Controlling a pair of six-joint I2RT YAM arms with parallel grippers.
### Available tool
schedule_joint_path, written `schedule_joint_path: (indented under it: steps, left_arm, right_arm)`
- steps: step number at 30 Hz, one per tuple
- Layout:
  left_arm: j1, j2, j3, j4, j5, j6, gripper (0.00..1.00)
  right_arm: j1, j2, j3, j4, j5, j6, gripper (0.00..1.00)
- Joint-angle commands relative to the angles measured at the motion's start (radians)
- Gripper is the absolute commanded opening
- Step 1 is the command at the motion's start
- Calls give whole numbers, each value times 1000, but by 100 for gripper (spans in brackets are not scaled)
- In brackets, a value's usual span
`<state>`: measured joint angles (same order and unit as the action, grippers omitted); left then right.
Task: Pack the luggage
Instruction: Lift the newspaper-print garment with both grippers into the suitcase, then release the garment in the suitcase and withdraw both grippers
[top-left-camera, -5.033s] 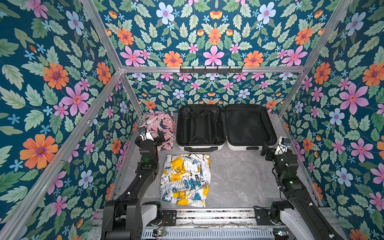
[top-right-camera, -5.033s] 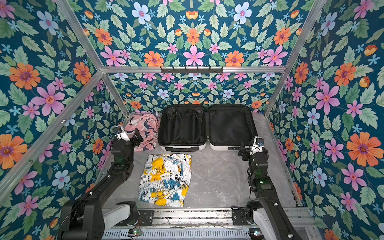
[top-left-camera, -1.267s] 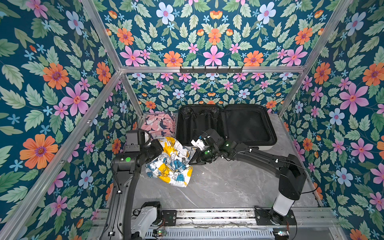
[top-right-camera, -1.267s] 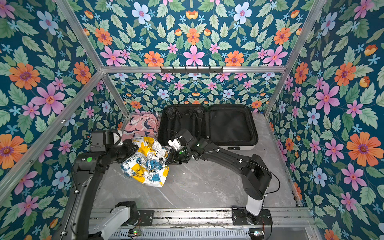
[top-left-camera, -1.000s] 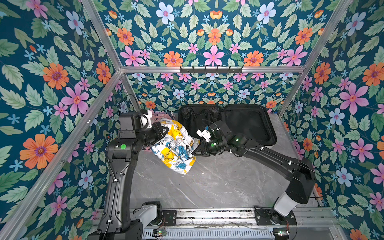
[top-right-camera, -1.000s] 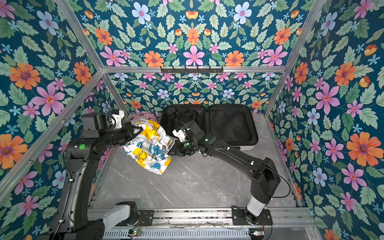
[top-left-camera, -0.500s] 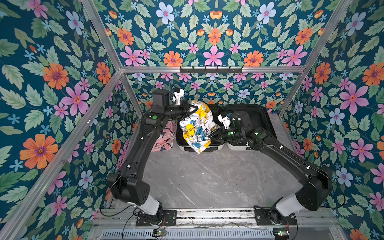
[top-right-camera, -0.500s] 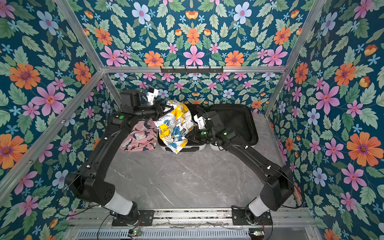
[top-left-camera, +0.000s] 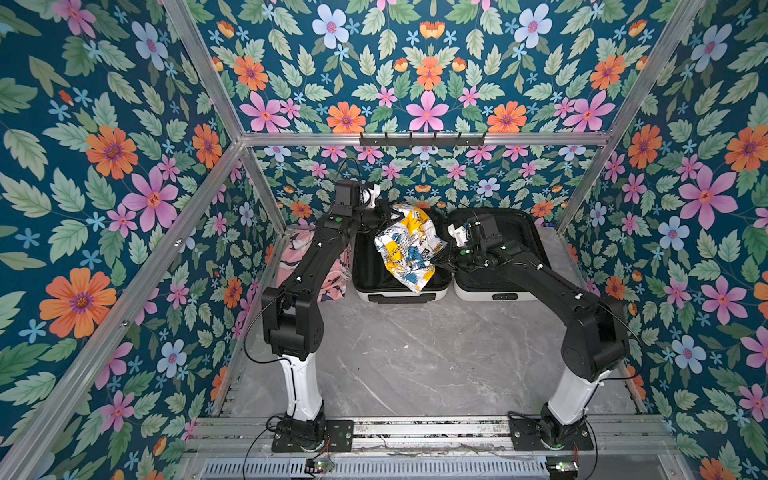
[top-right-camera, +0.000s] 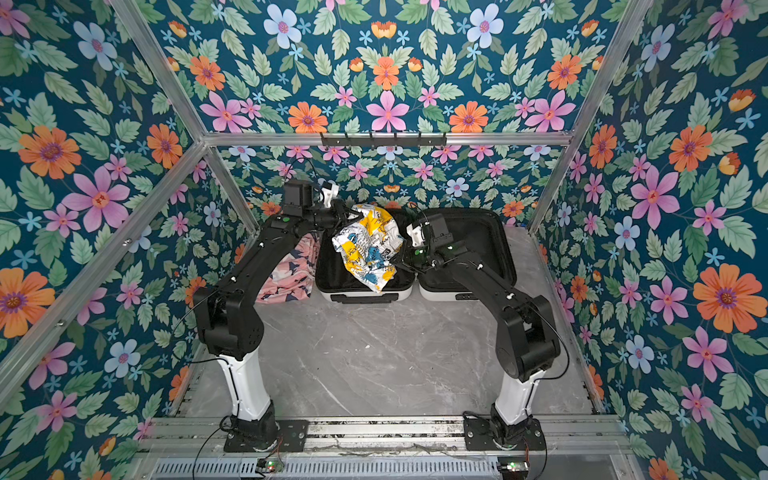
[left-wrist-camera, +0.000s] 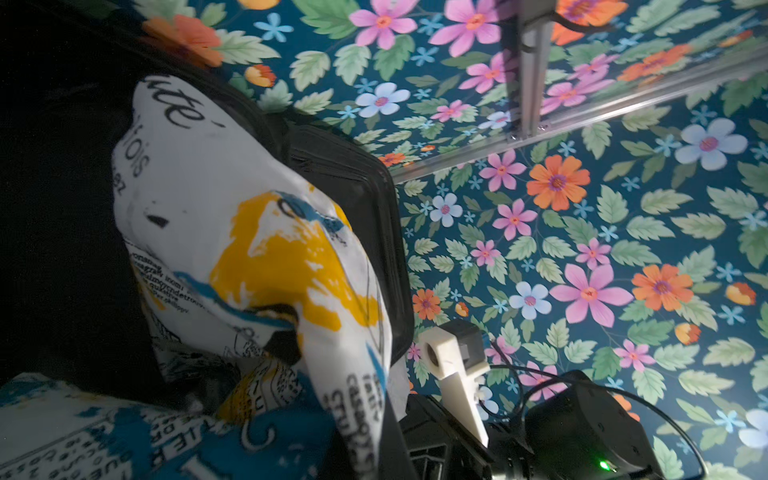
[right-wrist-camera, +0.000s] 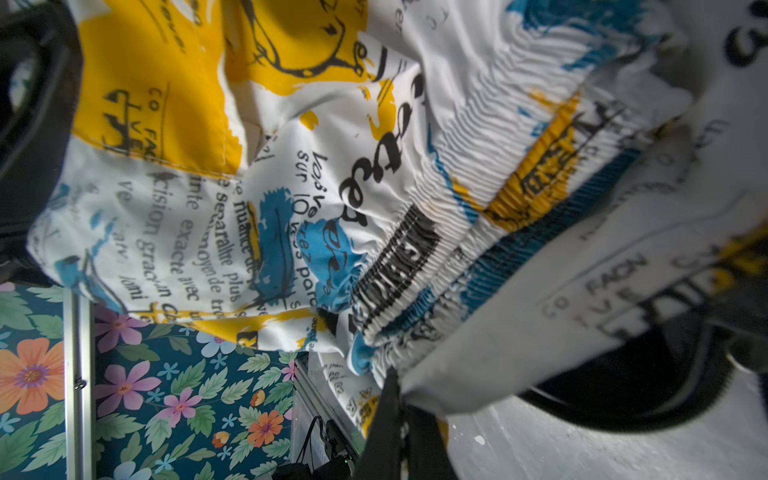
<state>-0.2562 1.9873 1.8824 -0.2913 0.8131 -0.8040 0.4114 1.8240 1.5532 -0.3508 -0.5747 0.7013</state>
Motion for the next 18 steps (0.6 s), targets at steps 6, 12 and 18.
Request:
schedule_joint_path:
  steps: [6,12,18]
  left_arm:
    - [65,178,66,96,-16,45,0]
    - [100,303,178,3,-71,142,0]
    - [124,379,247,-92,-129,241,0]
  right_arm:
    - [-4,240,220,-49,-23,-15,0]
    - [-3,447,473,-165,-28,-20,0]
    - [-3,593,669,-306,-7,-32,0]
